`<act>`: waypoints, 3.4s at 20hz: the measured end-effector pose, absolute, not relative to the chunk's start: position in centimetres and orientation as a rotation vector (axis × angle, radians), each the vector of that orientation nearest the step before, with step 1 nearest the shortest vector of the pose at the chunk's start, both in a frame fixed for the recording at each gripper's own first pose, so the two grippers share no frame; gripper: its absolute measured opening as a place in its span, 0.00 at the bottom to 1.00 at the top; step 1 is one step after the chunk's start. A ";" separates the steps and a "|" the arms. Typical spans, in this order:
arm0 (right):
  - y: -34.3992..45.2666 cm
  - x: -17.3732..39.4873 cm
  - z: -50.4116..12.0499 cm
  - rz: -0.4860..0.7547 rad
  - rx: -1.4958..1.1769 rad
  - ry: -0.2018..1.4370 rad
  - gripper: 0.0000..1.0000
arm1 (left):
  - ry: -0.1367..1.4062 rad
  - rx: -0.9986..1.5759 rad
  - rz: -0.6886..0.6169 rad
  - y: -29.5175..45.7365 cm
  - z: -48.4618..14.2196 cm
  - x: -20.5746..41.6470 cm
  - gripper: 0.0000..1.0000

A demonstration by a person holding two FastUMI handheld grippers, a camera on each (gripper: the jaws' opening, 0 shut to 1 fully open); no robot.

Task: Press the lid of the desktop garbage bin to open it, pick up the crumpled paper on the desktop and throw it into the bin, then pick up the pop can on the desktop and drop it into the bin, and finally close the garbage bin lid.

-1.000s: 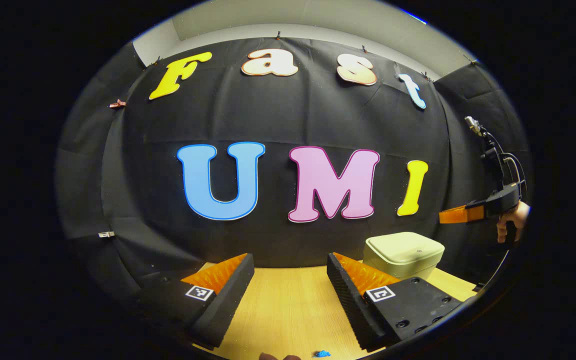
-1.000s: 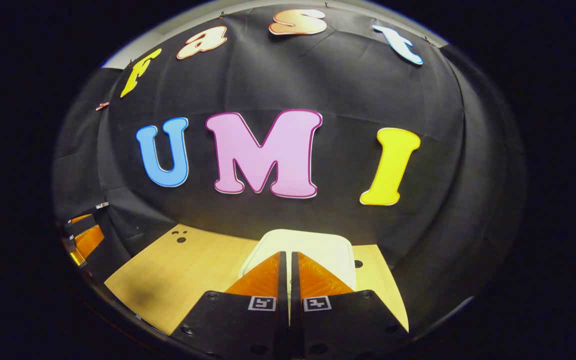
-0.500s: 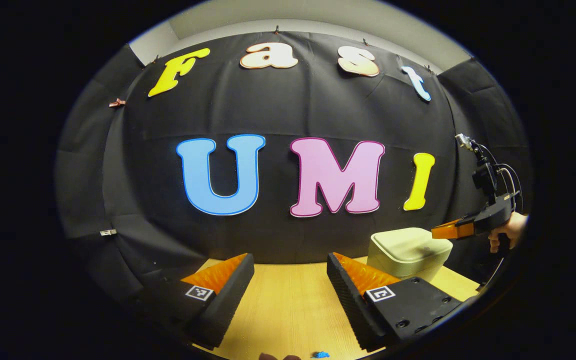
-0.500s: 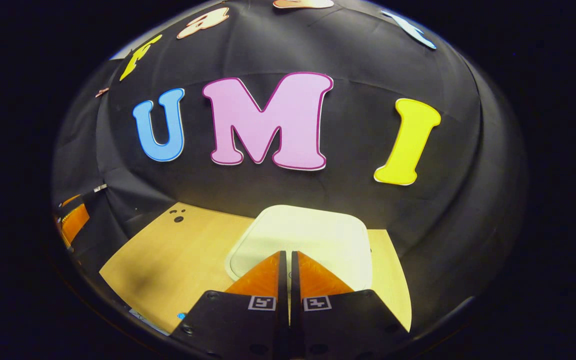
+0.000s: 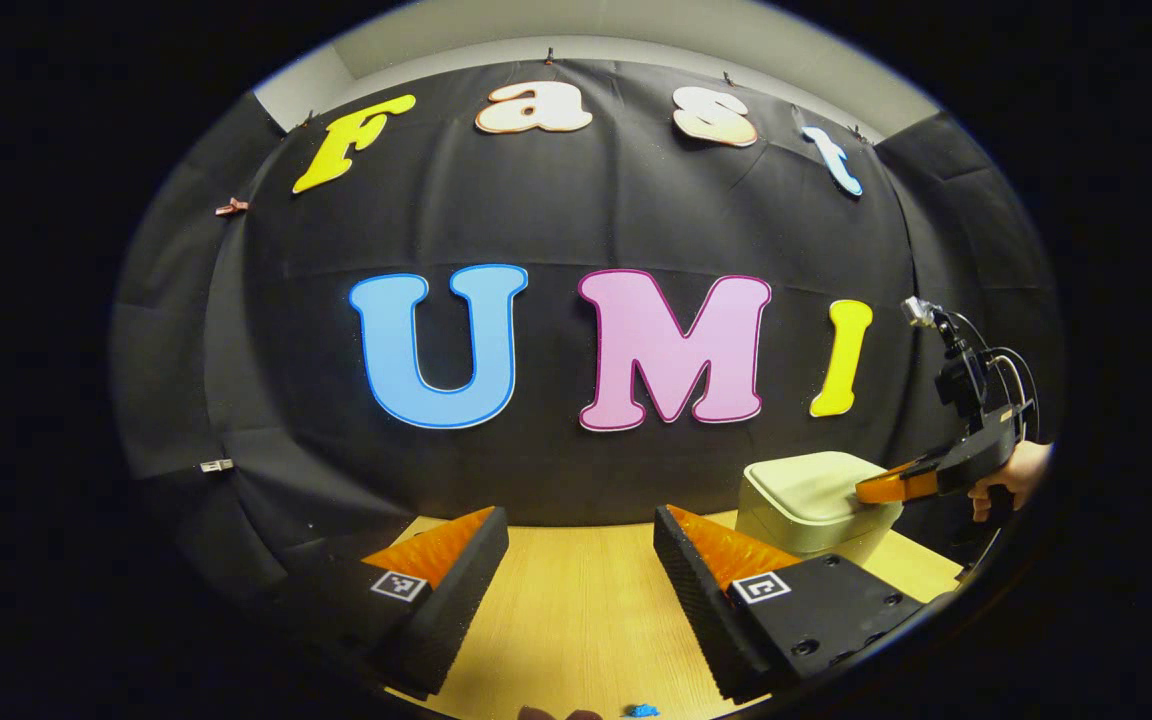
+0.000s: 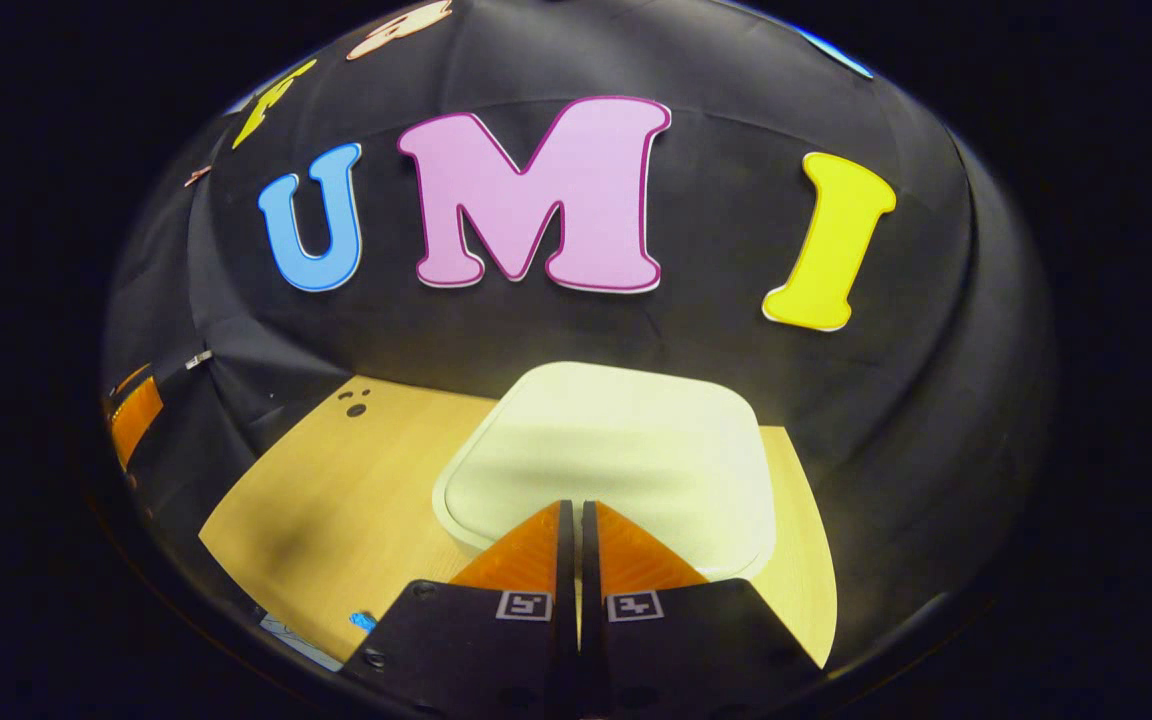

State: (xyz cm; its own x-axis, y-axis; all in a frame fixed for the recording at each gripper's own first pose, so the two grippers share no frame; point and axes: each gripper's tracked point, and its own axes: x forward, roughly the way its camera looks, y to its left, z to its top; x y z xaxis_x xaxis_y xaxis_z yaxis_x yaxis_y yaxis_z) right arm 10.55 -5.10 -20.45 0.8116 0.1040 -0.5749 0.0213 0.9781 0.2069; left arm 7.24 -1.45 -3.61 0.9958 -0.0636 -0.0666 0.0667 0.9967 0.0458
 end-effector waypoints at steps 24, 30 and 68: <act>-6.8 9.7 -12.6 0.015 0.185 0.341 0.05 | 0.044 0.059 -0.087 -2.5 -3.7 6.7 0.95; -5.3 8.5 -12.1 0.057 0.204 0.332 0.05 | 0.052 0.041 -0.105 -2.6 -4.2 6.3 0.95; 0.6 -4.9 -15.3 0.135 0.187 0.449 0.81 | 0.614 0.158 -0.441 -6.4 -36.6 -1.3 0.90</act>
